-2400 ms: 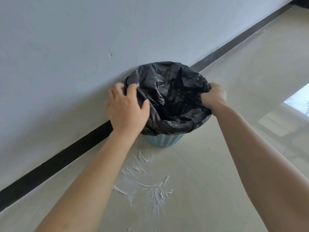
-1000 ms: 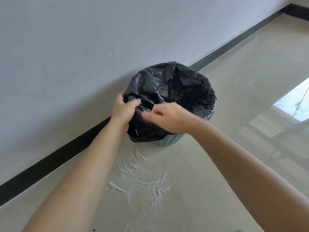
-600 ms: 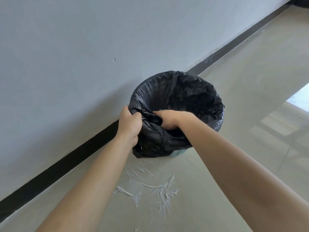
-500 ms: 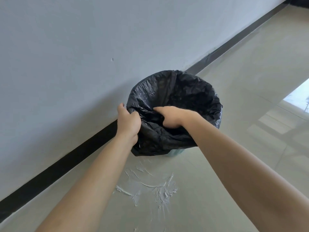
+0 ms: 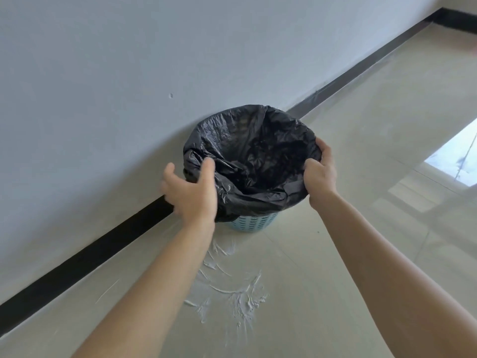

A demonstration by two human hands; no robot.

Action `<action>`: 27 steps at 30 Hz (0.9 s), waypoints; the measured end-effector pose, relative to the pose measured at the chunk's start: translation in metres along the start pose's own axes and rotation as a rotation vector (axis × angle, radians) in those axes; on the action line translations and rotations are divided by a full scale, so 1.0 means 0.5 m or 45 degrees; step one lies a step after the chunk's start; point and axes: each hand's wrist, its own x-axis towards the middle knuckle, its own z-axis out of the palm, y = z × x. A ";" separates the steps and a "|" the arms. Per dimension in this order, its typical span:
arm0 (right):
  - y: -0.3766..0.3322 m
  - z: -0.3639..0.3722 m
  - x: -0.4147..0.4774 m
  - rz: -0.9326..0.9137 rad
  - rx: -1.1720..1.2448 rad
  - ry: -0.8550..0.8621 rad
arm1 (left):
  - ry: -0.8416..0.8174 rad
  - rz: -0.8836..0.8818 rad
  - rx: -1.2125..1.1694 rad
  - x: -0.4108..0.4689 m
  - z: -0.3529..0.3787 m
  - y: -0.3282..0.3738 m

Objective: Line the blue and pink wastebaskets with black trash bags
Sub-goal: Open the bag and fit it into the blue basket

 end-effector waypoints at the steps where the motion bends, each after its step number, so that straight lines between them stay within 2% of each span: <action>1: -0.001 0.010 -0.005 0.009 0.031 0.000 | -0.115 0.003 -0.093 -0.018 0.010 -0.006; 3: 0.001 0.027 -0.012 0.013 0.085 0.014 | -0.273 -0.072 -0.258 -0.033 0.025 -0.013; 5: 0.008 0.031 -0.016 0.021 0.115 0.028 | -0.296 -0.099 -0.377 -0.024 0.032 -0.015; 7: 0.017 0.024 -0.019 -0.014 0.110 0.022 | -0.315 -0.020 -0.361 -0.014 0.037 -0.020; 9: 0.023 0.016 -0.021 -0.088 0.020 0.009 | -0.270 0.250 -0.096 -0.007 0.035 -0.031; 12: 0.022 0.012 -0.015 -0.248 -0.539 0.030 | -0.051 0.845 0.625 0.013 0.029 -0.056; 13: 0.022 0.012 -0.014 -0.373 -0.707 0.068 | -0.066 1.037 0.781 0.022 0.022 -0.062; 15: 0.020 0.014 -0.010 -0.666 -0.881 0.085 | -0.243 1.321 0.969 0.039 0.010 -0.070; 16: 0.019 0.015 -0.007 -0.761 -0.910 0.044 | -0.351 1.360 1.003 0.046 0.006 -0.072; 18: 0.021 0.017 0.003 -0.796 -0.912 -0.043 | -0.452 1.300 1.009 0.054 0.004 -0.077; 24: 0.028 0.007 0.011 -0.844 -0.989 -0.070 | -0.421 1.298 1.039 0.060 0.006 -0.081; 27: 0.008 0.000 0.003 -0.756 -1.113 -0.142 | -0.480 1.237 1.143 0.043 0.002 -0.054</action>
